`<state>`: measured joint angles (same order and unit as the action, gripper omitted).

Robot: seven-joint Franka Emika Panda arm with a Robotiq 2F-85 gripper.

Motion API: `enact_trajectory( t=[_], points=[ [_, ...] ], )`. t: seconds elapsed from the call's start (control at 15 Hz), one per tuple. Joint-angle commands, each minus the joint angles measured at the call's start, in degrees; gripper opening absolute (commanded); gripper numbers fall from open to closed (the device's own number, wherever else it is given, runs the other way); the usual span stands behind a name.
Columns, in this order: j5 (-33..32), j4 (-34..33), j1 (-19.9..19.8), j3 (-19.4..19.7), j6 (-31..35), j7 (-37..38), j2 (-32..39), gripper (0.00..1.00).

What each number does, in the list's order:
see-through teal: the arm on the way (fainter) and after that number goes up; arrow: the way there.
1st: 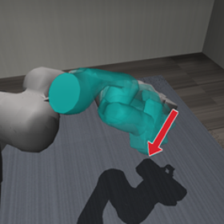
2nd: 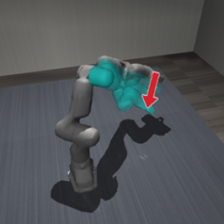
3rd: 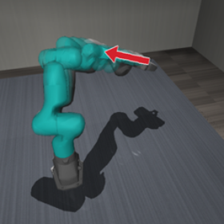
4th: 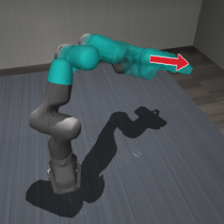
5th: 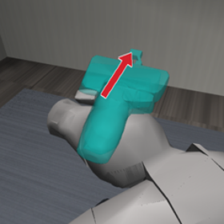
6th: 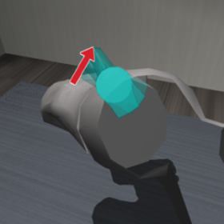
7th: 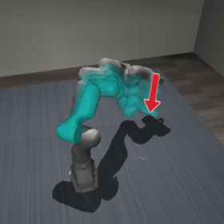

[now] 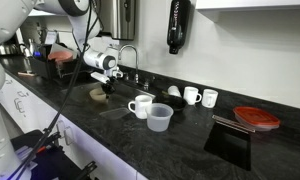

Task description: Remove the beige bowl from the sink and place it on the drying rack

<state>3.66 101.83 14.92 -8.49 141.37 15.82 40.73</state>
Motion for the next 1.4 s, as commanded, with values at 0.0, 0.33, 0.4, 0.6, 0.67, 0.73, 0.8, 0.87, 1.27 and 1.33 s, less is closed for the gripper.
enact_trajectory(
  t=[0.0,0.33,0.4,0.6,0.67,0.73,0.8,0.87,1.27,1.33],
  points=[
    [0.64,2.71,0.47,-0.18,0.04,-0.99,-4.86,0.01],
    [-1.04,5.45,2.00,0.73,0.09,0.22,-9.55,0.01],
    [-2.32,6.40,2.76,1.36,-0.12,0.88,-10.58,0.01],
    [-3.86,9.73,3.39,1.23,1.01,1.19,-14.03,0.01],
    [-3.85,10.70,3.34,0.92,1.63,1.23,-15.48,0.01],
    [-3.58,11.48,3.19,0.50,2.27,0.93,-17.17,0.01],
    [-4.03,12.05,3.45,0.50,2.76,1.08,-18.90,0.01],
    [-4.26,12.48,3.53,0.31,3.27,1.00,-20.43,0.01],
    [-6.84,14.63,3.93,-1.23,6.49,0.39,-28.22,0.01],
    [-8.43,14.53,4.25,-1.28,7.35,0.76,-28.84,0.01]
  ],
)
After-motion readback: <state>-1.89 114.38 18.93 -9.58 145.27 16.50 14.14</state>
